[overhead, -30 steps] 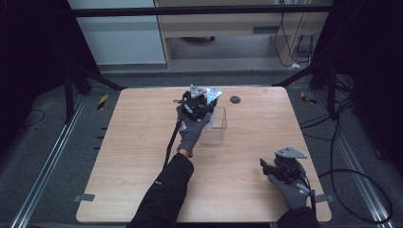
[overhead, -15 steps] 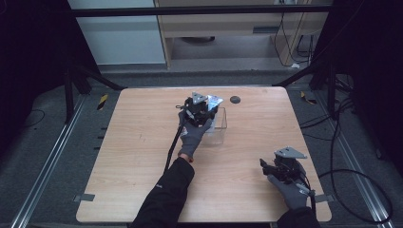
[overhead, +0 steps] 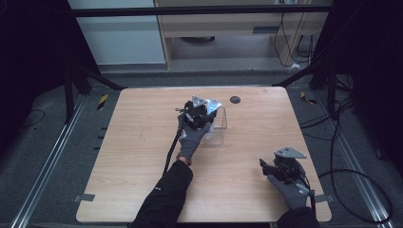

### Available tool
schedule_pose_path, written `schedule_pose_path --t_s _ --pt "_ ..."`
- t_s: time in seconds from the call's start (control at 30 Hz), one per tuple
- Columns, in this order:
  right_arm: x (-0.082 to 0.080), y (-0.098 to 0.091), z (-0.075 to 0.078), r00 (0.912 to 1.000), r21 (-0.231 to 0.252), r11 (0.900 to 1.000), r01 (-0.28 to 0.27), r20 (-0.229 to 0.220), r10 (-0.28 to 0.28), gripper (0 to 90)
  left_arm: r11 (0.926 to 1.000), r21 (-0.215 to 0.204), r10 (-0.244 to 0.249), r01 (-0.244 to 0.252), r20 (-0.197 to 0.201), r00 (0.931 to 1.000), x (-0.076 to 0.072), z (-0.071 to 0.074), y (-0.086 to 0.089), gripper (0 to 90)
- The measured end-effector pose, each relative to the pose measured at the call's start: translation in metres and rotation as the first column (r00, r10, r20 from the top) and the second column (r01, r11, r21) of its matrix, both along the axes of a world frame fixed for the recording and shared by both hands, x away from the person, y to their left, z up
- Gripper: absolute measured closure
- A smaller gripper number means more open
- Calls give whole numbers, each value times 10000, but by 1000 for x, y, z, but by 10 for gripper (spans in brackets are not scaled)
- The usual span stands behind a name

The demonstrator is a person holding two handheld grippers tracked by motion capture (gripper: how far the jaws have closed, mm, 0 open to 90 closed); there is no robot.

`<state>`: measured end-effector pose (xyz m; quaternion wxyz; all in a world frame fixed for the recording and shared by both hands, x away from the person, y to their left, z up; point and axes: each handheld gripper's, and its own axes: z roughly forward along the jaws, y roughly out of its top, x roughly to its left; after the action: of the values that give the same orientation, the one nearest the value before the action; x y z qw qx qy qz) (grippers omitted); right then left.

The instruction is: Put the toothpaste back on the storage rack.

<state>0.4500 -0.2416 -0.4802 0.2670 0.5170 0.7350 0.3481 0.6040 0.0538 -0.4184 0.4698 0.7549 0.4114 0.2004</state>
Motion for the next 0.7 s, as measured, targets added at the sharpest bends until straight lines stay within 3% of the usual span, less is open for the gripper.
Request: schedule_pose_path --t_s 0.57,0.7 --pt "0 1 0 10000 32 10000 19 -14 -19 342 9981 602 -138 152 -245 9996 -4 -8 -4 656" --pt "0 1 0 10000 -6 10000 -14 9 14 343 9988 476 -122 134 -254 9996 -4 -9 -4 648"
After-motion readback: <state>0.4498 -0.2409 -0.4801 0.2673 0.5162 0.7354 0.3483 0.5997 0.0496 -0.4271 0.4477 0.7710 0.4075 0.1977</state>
